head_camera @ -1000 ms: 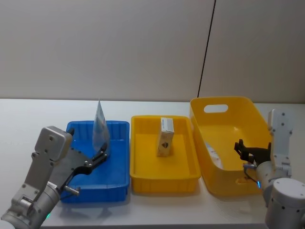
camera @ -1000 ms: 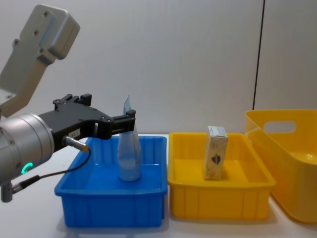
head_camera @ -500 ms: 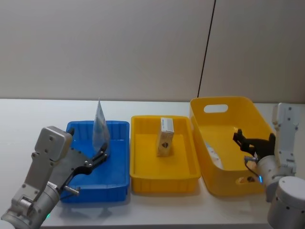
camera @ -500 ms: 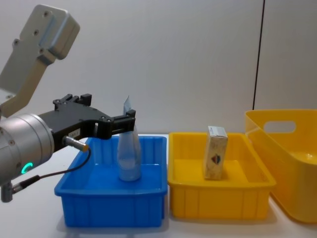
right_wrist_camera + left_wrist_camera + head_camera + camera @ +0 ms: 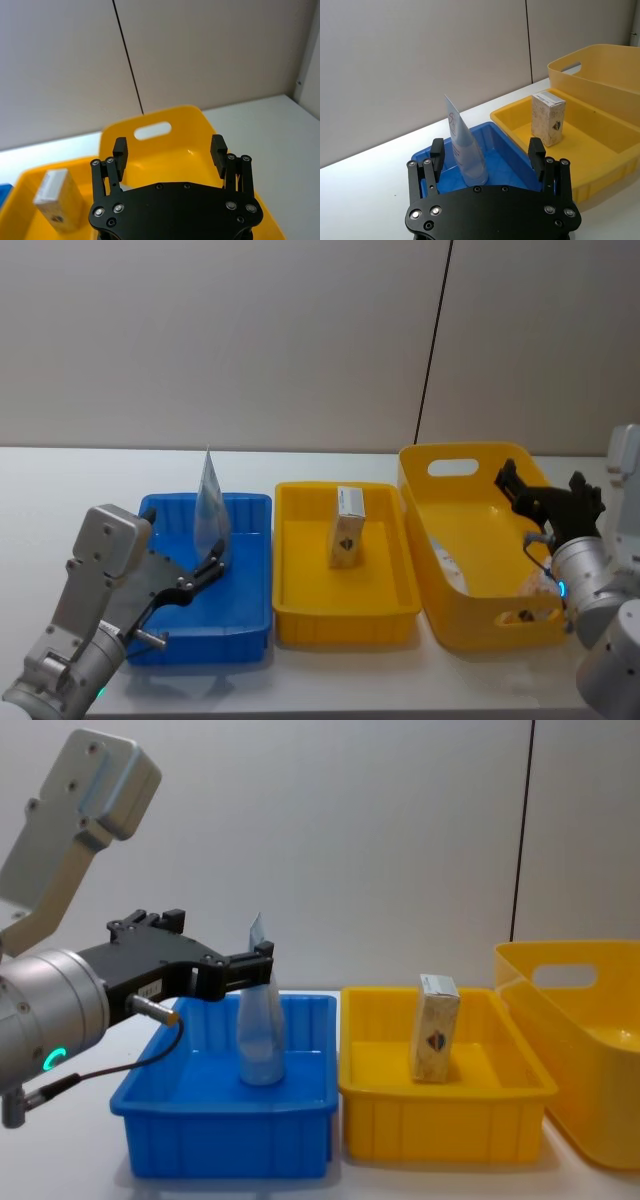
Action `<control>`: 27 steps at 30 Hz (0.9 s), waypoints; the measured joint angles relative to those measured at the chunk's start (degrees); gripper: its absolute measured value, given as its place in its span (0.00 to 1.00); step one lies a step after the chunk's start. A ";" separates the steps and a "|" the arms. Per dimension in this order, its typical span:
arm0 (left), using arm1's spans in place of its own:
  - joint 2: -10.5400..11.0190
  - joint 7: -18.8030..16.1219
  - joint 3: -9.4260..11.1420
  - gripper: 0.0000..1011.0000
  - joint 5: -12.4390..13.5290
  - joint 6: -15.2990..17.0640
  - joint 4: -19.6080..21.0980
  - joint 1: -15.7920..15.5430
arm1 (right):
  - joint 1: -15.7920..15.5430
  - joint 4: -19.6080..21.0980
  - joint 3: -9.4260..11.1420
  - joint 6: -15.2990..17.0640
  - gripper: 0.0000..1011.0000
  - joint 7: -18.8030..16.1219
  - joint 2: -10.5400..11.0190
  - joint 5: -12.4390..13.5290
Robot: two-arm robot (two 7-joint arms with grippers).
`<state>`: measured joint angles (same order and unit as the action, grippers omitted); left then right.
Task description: Bimanual collaborative sorting of washing and personal care products
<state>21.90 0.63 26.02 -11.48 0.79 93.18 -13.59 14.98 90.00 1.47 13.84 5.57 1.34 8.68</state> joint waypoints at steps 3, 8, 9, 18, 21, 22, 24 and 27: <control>-0.01 0.00 0.00 0.99 0.00 0.00 0.00 0.00 | -0.10 0.88 0.33 -0.75 0.99 -0.77 -0.16 0.60; 0.00 0.00 0.00 0.99 0.00 0.00 0.00 0.00 | -0.31 0.95 0.20 -0.83 0.99 -0.83 0.03 0.66; 0.00 0.00 0.00 0.99 0.00 0.00 0.00 0.00 | -0.53 1.12 -0.02 -0.97 0.99 -0.94 0.29 0.77; 0.00 0.00 0.00 0.99 0.00 0.00 0.00 0.00 | -3.53 3.12 -2.90 -3.17 0.99 -2.64 3.79 2.15; 0.00 0.00 0.00 0.99 0.00 0.00 0.00 0.00 | -5.02 4.06 -4.28 -4.19 0.99 -3.44 5.50 2.84; 0.00 0.00 0.00 0.99 0.00 0.00 0.00 0.00 | -5.37 4.32 -4.63 -4.45 0.99 -3.63 5.93 2.99; 0.00 0.00 0.00 0.99 0.00 0.00 0.00 0.00 | -6.41 4.99 -5.65 -5.16 0.99 -4.20 7.10 3.48; 0.00 0.00 0.00 0.99 0.00 0.00 0.00 0.00 | -7.54 5.80 -6.67 -5.99 0.99 -4.85 8.44 4.02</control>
<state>21.90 0.63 26.02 -11.48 0.79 93.18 -13.59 7.43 95.80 -5.20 7.85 0.73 9.78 12.69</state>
